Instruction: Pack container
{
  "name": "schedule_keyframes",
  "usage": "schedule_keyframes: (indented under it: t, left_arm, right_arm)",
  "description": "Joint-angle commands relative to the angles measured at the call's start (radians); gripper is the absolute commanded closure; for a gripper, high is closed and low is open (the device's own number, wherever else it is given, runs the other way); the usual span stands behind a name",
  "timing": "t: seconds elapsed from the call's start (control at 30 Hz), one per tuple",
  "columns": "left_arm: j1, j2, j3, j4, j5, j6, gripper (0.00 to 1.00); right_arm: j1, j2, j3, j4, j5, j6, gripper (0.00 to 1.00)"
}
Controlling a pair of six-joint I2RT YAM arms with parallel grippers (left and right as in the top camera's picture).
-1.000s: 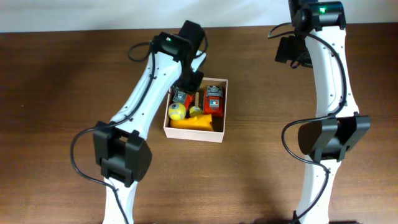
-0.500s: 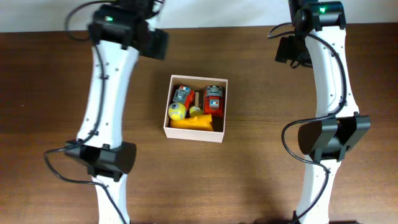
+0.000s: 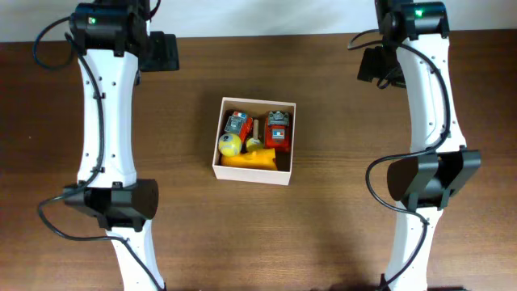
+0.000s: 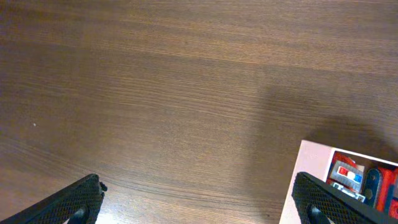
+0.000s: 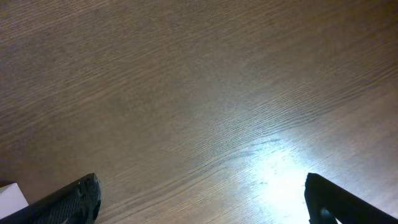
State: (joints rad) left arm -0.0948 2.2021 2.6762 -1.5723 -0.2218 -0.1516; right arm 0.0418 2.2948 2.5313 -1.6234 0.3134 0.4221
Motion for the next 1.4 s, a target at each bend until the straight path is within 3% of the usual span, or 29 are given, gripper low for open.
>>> schedule_keyframes:
  t: [0.0, 0.87, 1.13, 1.37]
  left_arm:
    - [-0.001, 0.008, 0.014, -0.005, -0.011, -0.016, 0.01]
    - [0.005, -0.020, 0.008, 0.009, -0.004, -0.016, 0.01]
    - [0.022, -0.142, -0.048, 0.271, -0.004, -0.012, 0.01]
    - [0.024, -0.325, -0.365, 0.674, -0.004, -0.004, 0.01]
  right_arm:
    - [-0.003, 0.002, -0.002, 0.001, 0.001, 0.004, 0.01]
    - [-0.003, 0.002, -0.002, 0.001, 0.001, 0.004, 0.01]
    - [-0.003, 0.002, -0.002, 0.001, 0.001, 0.005, 0.01]
    - [-0.003, 0.002, -0.002, 0.001, 0.001, 0.005, 0.01]
